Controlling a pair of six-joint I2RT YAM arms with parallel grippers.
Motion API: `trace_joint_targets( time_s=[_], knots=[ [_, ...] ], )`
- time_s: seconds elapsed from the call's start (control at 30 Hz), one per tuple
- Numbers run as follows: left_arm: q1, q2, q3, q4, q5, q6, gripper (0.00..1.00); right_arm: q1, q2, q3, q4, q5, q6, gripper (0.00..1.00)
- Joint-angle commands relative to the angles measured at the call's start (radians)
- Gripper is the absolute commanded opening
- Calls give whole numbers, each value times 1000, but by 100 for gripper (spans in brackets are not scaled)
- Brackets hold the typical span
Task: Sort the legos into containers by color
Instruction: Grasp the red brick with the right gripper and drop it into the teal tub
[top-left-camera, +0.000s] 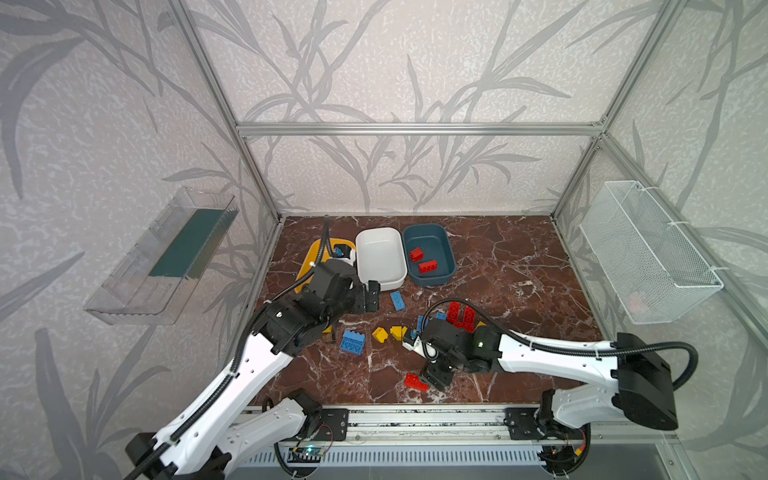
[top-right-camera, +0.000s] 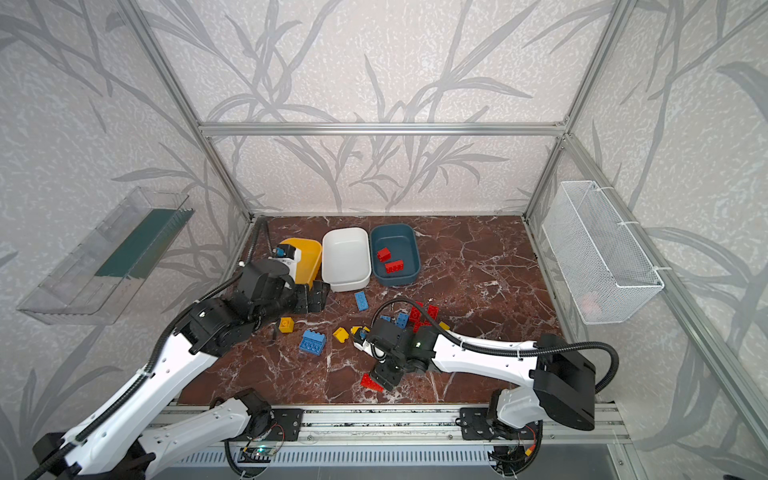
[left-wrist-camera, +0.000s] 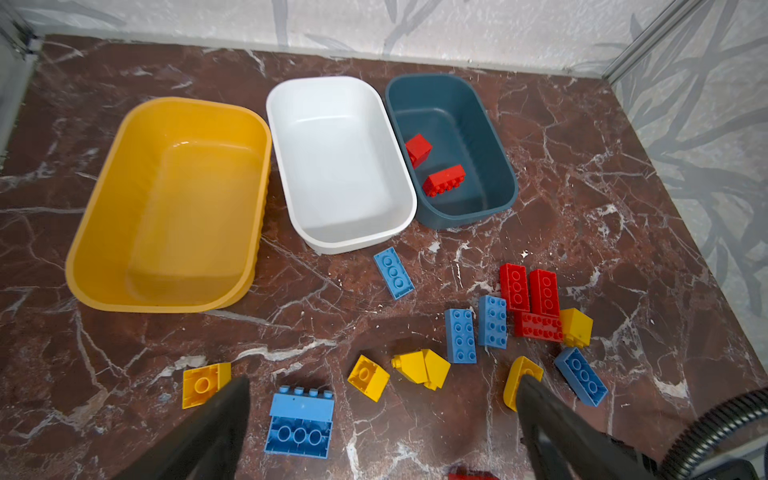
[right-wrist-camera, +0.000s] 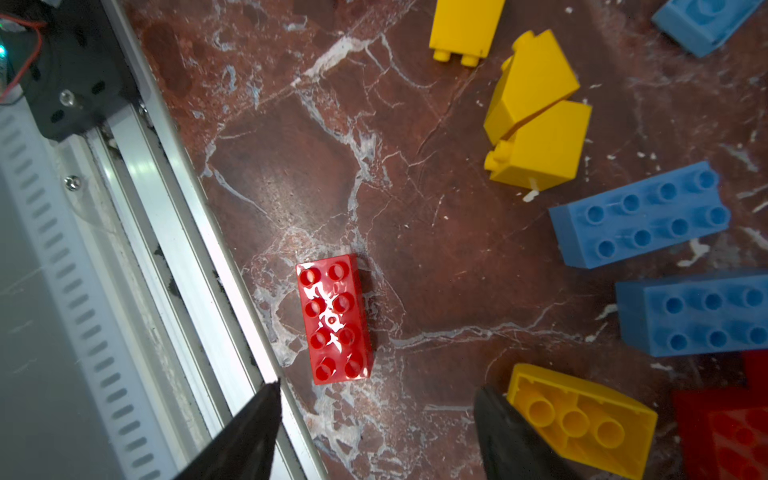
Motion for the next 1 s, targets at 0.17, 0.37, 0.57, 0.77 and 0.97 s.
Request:
trace_joint_targets(
  time_s=[0.17,0.37,0.57,0.77,0.97],
  knots=[
    [2,-150,-146,39,-90,28,99,74,209,156,-130,13,-41,63],
    [2,-169,-162,41,-96,36,99,86,318,200,-150,27,-29,60],
    [2,-168,-168,46,-77,39,99,85,372,234,-173,38,-26,56],
    [3,-175,-168,42,-82,44,99,85,405,260,-196,51,-22,42],
    [3,-193,-172,43,-95,41,99,84,377,258,-201,90,-10,31]
  ],
)
